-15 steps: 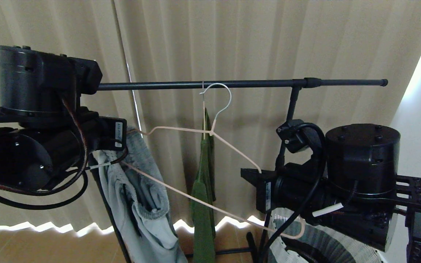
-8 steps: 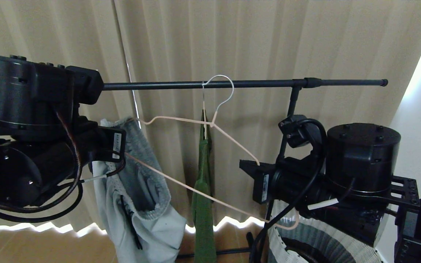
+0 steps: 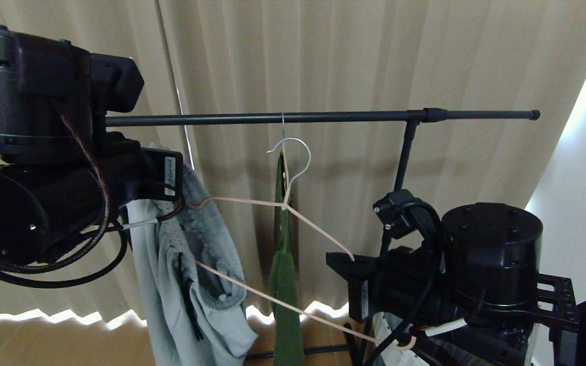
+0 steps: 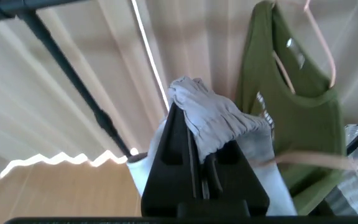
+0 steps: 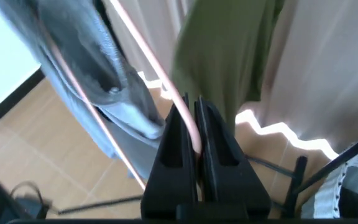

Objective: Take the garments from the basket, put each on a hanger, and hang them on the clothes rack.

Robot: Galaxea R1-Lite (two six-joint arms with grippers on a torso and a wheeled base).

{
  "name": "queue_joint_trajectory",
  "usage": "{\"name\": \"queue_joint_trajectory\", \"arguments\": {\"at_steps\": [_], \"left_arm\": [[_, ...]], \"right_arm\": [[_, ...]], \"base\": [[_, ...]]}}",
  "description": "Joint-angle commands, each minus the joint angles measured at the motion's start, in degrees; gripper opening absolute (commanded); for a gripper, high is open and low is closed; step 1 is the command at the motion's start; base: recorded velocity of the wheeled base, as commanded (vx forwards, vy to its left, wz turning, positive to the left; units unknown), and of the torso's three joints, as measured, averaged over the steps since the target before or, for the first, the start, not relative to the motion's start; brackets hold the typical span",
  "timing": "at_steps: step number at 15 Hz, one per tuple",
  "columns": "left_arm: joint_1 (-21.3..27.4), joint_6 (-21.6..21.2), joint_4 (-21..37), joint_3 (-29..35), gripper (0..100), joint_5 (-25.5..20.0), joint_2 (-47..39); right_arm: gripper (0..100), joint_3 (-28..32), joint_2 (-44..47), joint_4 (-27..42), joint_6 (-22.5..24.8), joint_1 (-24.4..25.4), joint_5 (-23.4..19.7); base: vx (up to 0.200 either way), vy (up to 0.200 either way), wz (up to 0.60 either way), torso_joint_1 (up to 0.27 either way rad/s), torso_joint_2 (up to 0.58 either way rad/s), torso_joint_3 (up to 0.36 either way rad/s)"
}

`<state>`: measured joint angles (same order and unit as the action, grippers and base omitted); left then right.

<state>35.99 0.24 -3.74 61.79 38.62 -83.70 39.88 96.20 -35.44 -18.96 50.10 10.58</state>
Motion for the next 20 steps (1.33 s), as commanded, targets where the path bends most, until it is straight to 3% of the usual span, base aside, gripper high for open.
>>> {"name": "queue_joint_trajectory", "arguments": {"at_steps": [1, 2, 4, 9, 12, 17, 20], "left_arm": [[3.2, 0.2, 0.0, 0.3, 0, -0.2, 0.1], [3.2, 0.2, 0.0, 0.3, 0, -0.2, 0.1], [8.8, 0.3, 0.1, 0.3, 0, -0.1, 0.1], [16.8, 0.4, 0.0, 0.6, 0, -0.1, 0.8], [18.9, 0.3, 0.0, 0.3, 0, -0.4, 1.0], [19.1, 0.3, 0.1, -4.4, 0, -5.0, 1.9], [19.1, 0.3, 0.0, -7.7, 0, -10.8, 4.3]], "right_arm": [[0, 0.1, 0.0, -0.1, 0.5, 0.3, -0.7], [0, 0.1, 0.0, -0.1, 0.5, 0.3, -0.7], [0, 1.2, 2.0, -2.0, 0.6, 0.3, -0.7], [0, 2.2, 5.8, -6.0, 0.7, 0.3, -0.6], [0, 2.8, 6.1, -6.0, 0.7, 0.3, -0.6], [0, 2.6, 3.6, -6.0, 0.8, 0.3, -0.6], [0, 2.1, 0.1, -6.0, 0.7, 0.3, -0.6]], "base": [[0.0, 0.0, 0.0, 0.0, 0.0, 0.0], [0.0, 0.0, 0.0, 0.0, 0.0, 0.0], [0.0, 0.0, 0.0, 0.0, 0.0, 0.0], [0.0, 0.0, 0.0, 0.0, 0.0, 0.0], [0.0, 0.0, 0.0, 0.0, 0.0, 0.0], [0.0, 0.0, 0.0, 0.0, 0.0, 0.0], [0.0, 0.0, 0.0, 0.0, 0.0, 0.0]]}}
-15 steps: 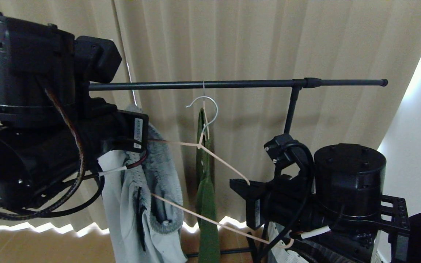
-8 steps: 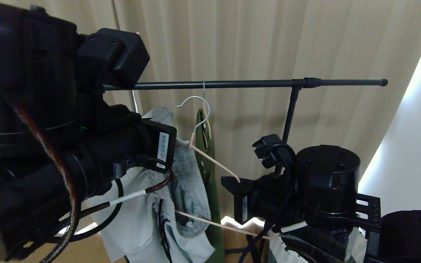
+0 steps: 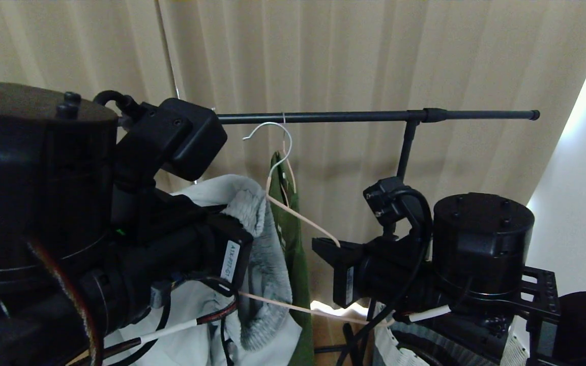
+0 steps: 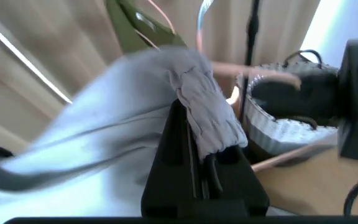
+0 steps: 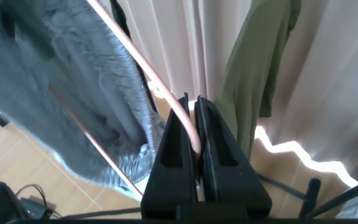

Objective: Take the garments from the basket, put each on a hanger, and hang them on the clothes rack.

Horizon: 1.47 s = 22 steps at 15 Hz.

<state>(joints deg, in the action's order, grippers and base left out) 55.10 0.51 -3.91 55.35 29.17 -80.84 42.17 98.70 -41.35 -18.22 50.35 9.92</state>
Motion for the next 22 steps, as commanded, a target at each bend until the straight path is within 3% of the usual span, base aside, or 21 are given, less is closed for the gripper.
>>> {"name": "queue_joint_trajectory", "arguments": {"at_steps": [1, 4, 5, 8, 13, 15, 17, 21, 22], "left_arm": [[0.0, -0.1, 0.1, -1.6, 0, -1.7, 1.8], [0.1, -0.1, 0.0, -3.2, 0, -1.8, 2.1], [0.1, -0.1, -1.0, -3.5, 100, -2.0, 2.2], [0.2, -1.0, -5.8, -6.0, 100, -6.9, 3.9], [0.0, -1.8, -6.1, -10.1, 100, -9.2, 9.3], [-0.1, -2.0, -6.1, -12.5, 100, -12.2, 13.2], [-0.3, -2.7, -6.1, -13.1, 100, -12.2, 14.9], [-4.2, -9.6, -11.8, -13.9, 100, -12.9, 16.7], [-7.6, -14.5, -13.9, -15.0, 100, -15.8, 16.7]], "right_arm": [[0, -0.2, -2.7, -0.1, -0.1, 0.0, -0.1], [0, -0.6, -3.5, -0.1, -0.1, 0.0, -0.1], [0, -0.7, -3.5, -0.2, -0.1, 0.0, -0.1], [0, -0.8, -4.2, -0.1, 0.0, -0.1, 0.0], [0, -1.8, -6.4, 0.0, 0.2, -2.6, 0.0], [0, -2.7, -7.6, 0.0, 0.4, -5.0, -0.1], [0, -5.0, -8.8, 0.0, 2.9, -7.0, -0.3], [0, -11.2, -14.1, 0.0, 5.9, -8.7, -4.5], [0, -12.4, -15.3, 0.0, 7.1, -9.1, -6.9]], "base": [[0.0, 0.0, 0.0, 0.0, 0.0, 0.0], [0.0, 0.0, 0.0, 0.0, 0.0, 0.0], [0.0, 0.0, 0.0, 0.0, 0.0, 0.0], [0.0, 0.0, 0.0, 0.0, 0.0, 0.0], [0.0, 0.0, 0.0, 0.0, 0.0, 0.0], [0.0, 0.0, 0.0, 0.0, 0.0, 0.0], [0.0, 0.0, 0.0, 0.0, 0.0, 0.0], [0.0, 0.0, 0.0, 0.0, 0.0, 0.0], [0.0, 0.0, 0.0, 0.0, 0.0, 0.0]]}}
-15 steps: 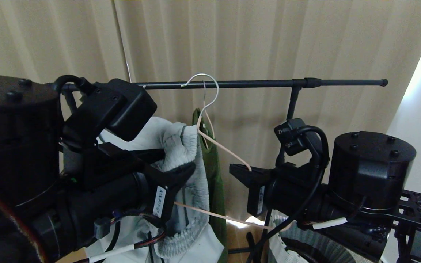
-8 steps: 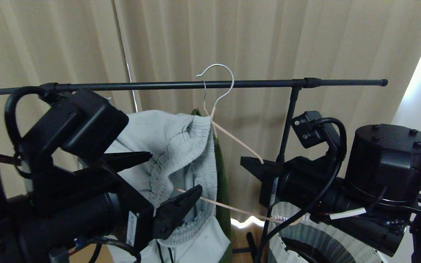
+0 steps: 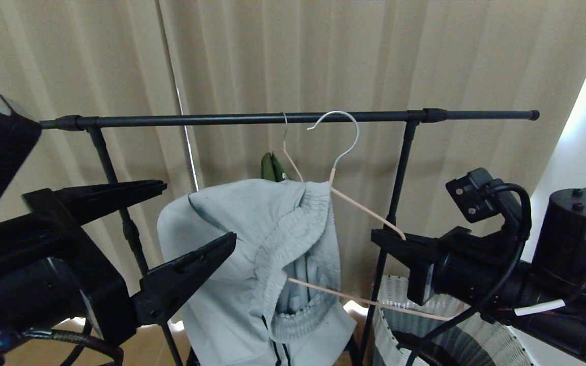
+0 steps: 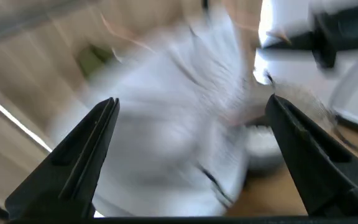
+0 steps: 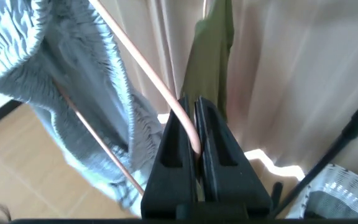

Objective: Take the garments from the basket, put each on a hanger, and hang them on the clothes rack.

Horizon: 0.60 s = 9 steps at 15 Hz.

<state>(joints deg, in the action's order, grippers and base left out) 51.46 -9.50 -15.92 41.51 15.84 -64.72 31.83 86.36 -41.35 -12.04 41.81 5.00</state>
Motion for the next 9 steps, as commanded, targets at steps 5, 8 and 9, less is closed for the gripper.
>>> {"name": "queue_joint_trajectory", "arguments": {"at_steps": [5, 8, 9], "left_arm": [[-13.1, -18.2, -2.1, -1.1, 100, -20.2, -2.9], [-14.1, -22.8, -2.1, -0.8, 100, -23.9, -5.9], [-14.0, -23.9, -2.1, -0.8, 100, -23.9, -6.9]], "right_arm": [[0, -4.3, -4.0, -0.1, 4.0, -1.4, -6.7], [0, -4.1, -3.7, -0.2, 5.3, -1.4, -7.7], [0, -4.2, -3.7, -0.5, 5.3, -1.4, -7.8]], "base": [[0.0, 0.0, 0.0, 0.0, 0.0, 0.0], [0.0, 0.0, 0.0, 0.0, 0.0, 0.0], [0.0, 0.0, 0.0, 0.0, 0.0, 0.0]]}}
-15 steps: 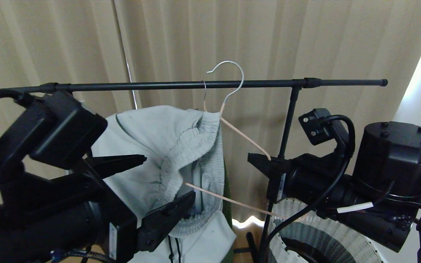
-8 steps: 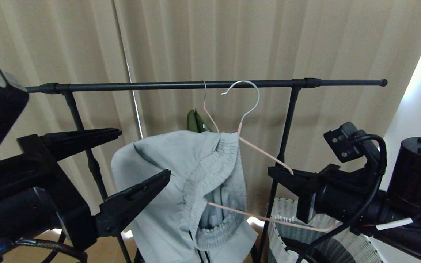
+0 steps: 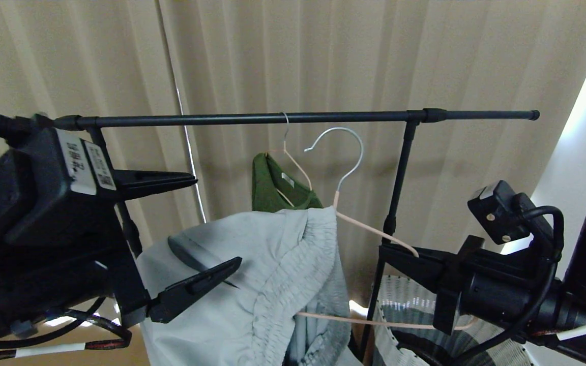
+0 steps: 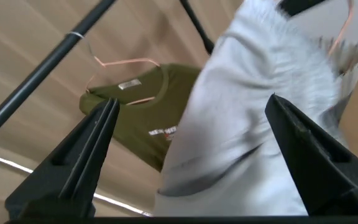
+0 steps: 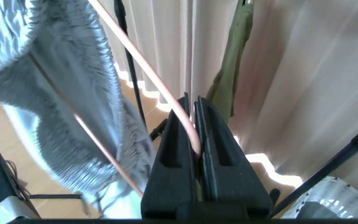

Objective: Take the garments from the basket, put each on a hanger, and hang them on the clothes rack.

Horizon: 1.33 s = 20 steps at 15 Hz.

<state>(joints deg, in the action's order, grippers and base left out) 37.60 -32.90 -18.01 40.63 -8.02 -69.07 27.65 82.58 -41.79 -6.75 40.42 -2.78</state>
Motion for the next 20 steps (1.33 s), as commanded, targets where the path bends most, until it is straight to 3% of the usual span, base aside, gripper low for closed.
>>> {"name": "queue_joint_trajectory", "arguments": {"at_steps": [1, 12, 13, 20], "left_arm": [[-0.1, -1.1, -0.1, 0.1, 100, -0.1, -3.0], [-0.2, -3.9, -0.4, 0.6, 100, 0.3, -6.3], [-0.2, -3.9, -0.4, 0.6, 0, 0.3, -6.3], [-0.3, -3.8, -0.4, 0.2, 0, 0.3, -6.2]], "right_arm": [[0, -0.1, 0.0, -0.3, 0.0, 0.0, -0.2], [0, -0.6, 0.3, -0.9, 4.3, 0.6, -8.0], [0, -0.8, 0.3, -1.5, 4.3, 0.6, -8.6], [0, -1.5, 0.1, -4.7, 4.4, 0.5, -9.5]], "base": [[0.0, 0.0, 0.0, 0.0, 0.0, 0.0], [0.0, 0.0, 0.0, 0.0, 0.0, 0.0], [0.0, 0.0, 0.0, 0.0, 0.0, 0.0], [0.0, 0.0, 0.0, 0.0, 0.0, 0.0]]}}
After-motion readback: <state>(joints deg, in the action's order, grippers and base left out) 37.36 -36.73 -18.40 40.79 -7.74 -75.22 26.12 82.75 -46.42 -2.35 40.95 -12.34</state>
